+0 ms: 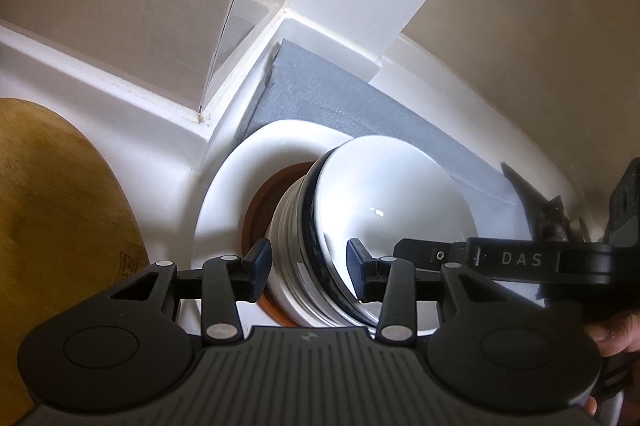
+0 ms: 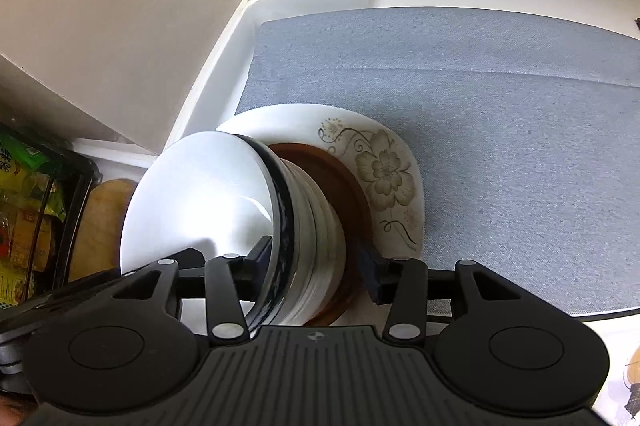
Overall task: Organize plates and bowls
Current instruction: 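Carry the bowl stack with both grippers over the terracotta plate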
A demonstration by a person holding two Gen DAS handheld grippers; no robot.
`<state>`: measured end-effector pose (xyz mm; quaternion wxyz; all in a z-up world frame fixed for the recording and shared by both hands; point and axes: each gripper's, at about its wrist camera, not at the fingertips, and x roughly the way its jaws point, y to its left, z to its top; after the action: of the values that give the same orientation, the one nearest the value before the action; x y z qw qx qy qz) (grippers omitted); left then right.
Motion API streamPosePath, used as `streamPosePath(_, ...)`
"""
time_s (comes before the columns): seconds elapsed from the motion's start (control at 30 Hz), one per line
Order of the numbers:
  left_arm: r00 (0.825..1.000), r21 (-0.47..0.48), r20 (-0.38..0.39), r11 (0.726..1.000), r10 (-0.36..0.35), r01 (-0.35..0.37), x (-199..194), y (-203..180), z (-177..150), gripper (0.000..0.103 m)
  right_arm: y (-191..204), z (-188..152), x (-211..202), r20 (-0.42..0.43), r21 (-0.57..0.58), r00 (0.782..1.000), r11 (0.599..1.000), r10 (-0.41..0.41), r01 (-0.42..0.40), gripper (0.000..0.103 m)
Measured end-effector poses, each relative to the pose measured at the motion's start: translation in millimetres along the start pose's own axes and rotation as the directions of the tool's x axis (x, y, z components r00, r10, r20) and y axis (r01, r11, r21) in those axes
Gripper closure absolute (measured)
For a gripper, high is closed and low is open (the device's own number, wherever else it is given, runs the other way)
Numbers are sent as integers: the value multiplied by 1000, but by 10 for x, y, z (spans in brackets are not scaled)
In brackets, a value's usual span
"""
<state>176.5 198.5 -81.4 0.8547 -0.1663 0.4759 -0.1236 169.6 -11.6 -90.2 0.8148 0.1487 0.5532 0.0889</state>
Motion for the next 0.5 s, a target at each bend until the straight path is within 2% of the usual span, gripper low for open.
streamPosePath(0.23,998,-20,56,1000,-22,23,-211,95,-50,58,-8,-27,-71,11,-7,1000,1000,3,-3,52)
streamPosePath(0.33,994,-43,96,997,-52,56,-347,176,-78,58,12,-23,-114,18,-21,1000,1000,0,0,52)
streamPosePath(0.47,974,-73,205,991,-91,108,-573,307,-98,58,19,-25,-281,68,-47,998,999,-1,5,52)
streamPosePath(0.5,968,-83,230,989,-98,120,-610,346,-95,61,3,-30,-338,87,-49,996,999,-1,5,52)
